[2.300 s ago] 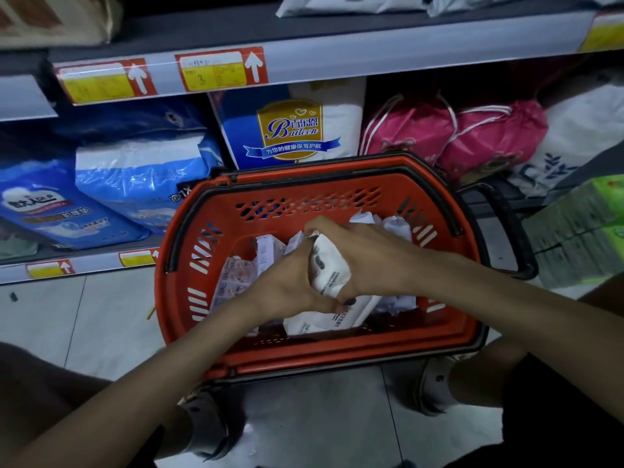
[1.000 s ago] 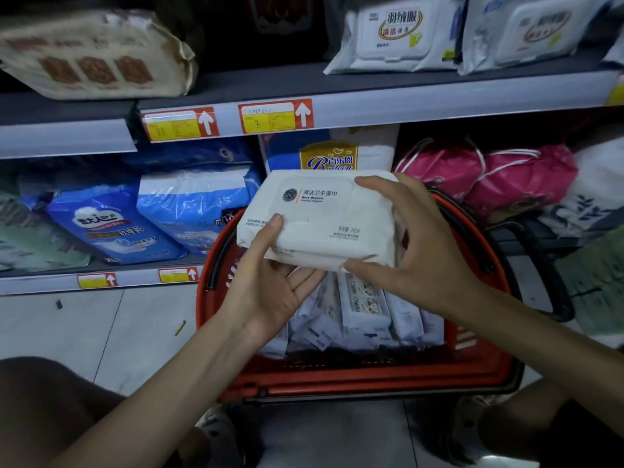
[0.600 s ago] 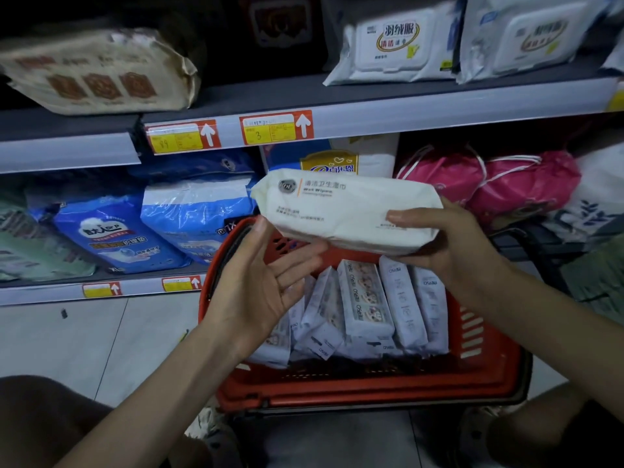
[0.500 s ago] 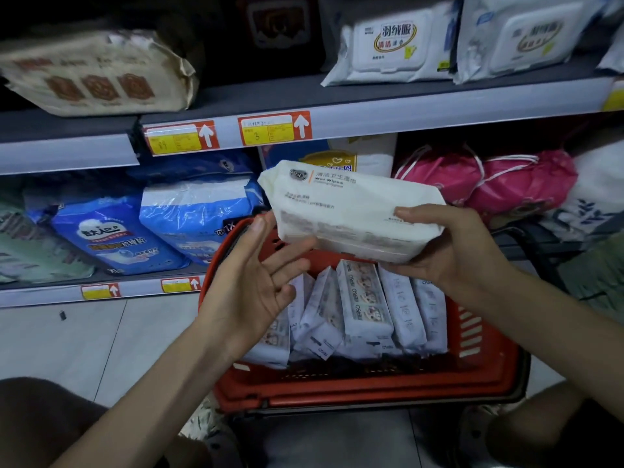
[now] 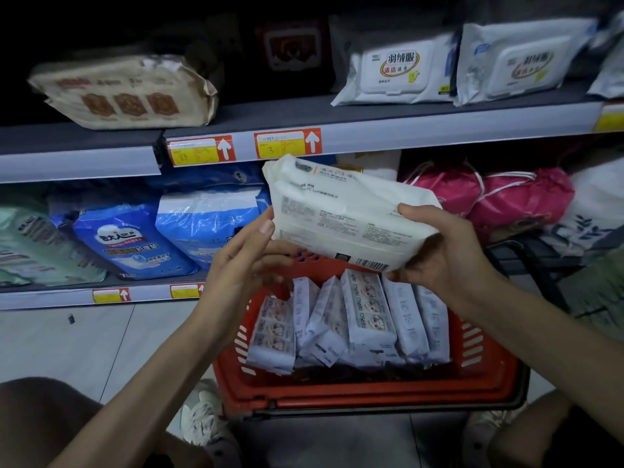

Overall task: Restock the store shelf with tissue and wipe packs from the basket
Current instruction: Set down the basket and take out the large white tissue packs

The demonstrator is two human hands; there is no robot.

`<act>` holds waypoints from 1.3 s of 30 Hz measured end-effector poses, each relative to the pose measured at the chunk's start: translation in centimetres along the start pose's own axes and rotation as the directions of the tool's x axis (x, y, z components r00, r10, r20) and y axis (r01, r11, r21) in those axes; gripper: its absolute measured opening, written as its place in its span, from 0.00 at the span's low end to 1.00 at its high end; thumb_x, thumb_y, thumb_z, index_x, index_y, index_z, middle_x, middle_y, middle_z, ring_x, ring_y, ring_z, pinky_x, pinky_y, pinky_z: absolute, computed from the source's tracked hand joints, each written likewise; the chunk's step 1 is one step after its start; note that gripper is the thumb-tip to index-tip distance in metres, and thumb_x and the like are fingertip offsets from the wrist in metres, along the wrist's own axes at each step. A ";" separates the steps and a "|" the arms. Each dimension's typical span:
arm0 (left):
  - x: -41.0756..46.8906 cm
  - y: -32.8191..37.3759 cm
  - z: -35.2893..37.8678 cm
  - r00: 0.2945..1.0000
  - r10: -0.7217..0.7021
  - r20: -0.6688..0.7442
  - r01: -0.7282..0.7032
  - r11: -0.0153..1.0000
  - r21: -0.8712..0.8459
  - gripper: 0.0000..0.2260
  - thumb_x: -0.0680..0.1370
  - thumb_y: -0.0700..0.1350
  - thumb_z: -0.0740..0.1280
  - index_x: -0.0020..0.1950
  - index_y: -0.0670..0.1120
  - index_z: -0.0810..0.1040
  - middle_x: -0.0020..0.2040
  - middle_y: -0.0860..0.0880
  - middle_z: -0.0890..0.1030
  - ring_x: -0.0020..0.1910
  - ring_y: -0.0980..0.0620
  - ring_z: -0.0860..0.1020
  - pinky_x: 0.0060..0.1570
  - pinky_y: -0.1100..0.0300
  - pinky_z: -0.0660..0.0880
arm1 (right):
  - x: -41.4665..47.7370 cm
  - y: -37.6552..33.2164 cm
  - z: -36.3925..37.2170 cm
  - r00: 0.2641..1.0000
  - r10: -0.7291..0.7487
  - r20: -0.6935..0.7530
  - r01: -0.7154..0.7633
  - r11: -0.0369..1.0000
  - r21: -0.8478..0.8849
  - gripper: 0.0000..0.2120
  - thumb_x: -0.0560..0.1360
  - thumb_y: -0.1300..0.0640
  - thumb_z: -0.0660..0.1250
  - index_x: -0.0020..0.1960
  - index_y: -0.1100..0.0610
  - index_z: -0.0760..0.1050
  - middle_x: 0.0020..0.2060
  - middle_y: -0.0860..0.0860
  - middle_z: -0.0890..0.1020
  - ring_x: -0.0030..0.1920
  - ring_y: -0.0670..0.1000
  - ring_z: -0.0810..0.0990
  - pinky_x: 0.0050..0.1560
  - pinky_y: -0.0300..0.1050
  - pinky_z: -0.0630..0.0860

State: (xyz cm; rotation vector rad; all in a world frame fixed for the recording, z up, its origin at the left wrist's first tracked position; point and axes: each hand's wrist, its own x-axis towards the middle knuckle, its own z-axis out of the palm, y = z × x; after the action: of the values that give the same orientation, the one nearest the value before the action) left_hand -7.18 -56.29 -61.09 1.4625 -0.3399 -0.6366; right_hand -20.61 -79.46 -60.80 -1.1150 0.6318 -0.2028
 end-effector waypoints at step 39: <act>-3.9 27.5 -19.0 0.715 0.635 -0.293 -0.662 0.750 0.010 0.10 0.83 0.34 0.62 0.61 0.36 0.80 0.61 0.40 0.85 0.63 0.46 0.83 0.63 0.56 0.80 | -2.5 -17.6 30.0 0.289 -0.880 0.376 0.957 0.265 -0.117 0.40 0.69 0.46 0.80 0.77 0.54 0.71 0.73 0.43 0.74 0.72 0.38 0.71 0.69 0.44 0.75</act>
State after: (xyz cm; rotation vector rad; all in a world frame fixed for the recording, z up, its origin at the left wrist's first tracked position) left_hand 6.05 -39.02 -35.41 1.2019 -0.5595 0.1333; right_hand -2.92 -62.95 -35.67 -1.7264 -0.3620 -1.0314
